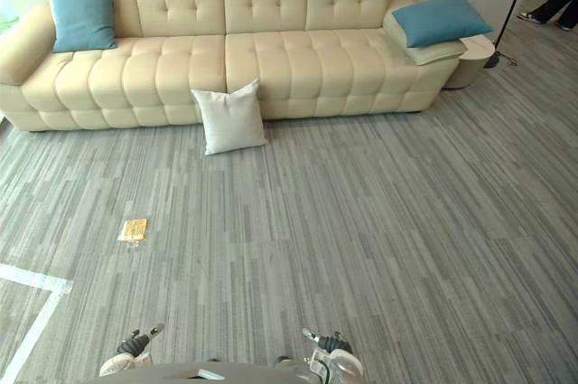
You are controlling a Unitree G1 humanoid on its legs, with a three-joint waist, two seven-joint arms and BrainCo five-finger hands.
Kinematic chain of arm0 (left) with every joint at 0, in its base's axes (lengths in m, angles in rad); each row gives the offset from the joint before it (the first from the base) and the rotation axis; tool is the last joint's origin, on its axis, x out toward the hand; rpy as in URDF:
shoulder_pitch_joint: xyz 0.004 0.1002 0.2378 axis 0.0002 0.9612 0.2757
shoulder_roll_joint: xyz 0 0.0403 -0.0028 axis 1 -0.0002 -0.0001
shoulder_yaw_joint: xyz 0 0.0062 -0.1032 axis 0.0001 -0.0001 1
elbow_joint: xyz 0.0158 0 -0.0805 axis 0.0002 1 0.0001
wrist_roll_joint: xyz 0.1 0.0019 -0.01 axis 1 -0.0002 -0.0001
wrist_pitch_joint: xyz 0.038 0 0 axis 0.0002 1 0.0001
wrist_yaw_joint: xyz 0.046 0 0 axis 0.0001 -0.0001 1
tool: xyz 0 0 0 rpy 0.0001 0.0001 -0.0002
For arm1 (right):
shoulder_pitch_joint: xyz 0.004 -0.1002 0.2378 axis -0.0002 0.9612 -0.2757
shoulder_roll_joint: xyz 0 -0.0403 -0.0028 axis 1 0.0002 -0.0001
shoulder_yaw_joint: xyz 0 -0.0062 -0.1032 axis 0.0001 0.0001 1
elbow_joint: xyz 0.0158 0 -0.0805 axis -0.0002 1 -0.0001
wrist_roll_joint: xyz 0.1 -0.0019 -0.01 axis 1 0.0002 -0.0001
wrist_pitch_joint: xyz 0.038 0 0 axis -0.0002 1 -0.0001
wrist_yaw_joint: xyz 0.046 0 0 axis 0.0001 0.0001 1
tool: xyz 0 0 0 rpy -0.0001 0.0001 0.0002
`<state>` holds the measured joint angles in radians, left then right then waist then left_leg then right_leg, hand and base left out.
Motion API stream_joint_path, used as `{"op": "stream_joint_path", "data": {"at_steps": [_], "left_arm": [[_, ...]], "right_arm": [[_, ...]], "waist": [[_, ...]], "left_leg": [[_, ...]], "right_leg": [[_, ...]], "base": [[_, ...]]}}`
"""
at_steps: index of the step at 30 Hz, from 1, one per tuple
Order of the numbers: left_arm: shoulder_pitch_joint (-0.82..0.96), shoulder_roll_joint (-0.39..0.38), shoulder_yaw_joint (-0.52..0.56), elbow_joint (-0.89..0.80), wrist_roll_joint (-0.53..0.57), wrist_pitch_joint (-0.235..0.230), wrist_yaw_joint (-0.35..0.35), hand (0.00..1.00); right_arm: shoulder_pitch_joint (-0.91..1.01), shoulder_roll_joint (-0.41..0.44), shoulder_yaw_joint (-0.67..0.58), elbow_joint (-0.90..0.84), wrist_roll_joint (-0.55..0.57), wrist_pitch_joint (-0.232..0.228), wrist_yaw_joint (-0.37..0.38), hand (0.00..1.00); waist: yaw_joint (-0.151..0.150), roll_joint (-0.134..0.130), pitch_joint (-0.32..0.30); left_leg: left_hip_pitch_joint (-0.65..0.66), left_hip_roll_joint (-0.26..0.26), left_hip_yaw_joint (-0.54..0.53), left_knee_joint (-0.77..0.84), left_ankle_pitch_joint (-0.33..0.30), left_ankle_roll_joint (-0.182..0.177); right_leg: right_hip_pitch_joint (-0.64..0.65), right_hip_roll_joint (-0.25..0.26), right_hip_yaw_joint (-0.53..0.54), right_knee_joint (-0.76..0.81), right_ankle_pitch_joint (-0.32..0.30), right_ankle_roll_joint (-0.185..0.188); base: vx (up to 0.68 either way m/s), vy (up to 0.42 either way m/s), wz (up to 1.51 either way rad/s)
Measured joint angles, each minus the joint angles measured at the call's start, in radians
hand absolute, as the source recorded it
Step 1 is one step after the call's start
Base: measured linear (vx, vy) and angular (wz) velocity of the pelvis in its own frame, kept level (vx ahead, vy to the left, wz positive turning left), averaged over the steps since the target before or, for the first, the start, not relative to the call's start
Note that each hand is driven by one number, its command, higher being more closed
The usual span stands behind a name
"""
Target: Pick up cushions and gather them together orderly.
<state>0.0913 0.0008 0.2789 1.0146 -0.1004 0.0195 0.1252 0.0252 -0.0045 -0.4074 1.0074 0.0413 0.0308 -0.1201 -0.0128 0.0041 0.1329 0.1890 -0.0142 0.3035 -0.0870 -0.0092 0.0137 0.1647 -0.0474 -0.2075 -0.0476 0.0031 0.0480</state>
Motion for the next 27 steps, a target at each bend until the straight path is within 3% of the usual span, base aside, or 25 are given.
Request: {"op": "stream_joint_path", "data": {"at_steps": [27], "left_arm": [[-0.008,-0.002,-0.008,0.011,0.010,0.000,-0.029,0.00]], "right_arm": [[-0.002,0.000,-0.028,0.030,-0.047,0.013,0.006,0.00]], "waist": [[0.007,0.005,-0.001]], "left_leg": [[-0.009,0.001,-0.002,0.000,-0.001,-0.002]], "right_leg": [[0.007,0.002,-0.019,-0.020,0.002,-0.001]], "base": [[-0.02,-0.017,0.01]]}}
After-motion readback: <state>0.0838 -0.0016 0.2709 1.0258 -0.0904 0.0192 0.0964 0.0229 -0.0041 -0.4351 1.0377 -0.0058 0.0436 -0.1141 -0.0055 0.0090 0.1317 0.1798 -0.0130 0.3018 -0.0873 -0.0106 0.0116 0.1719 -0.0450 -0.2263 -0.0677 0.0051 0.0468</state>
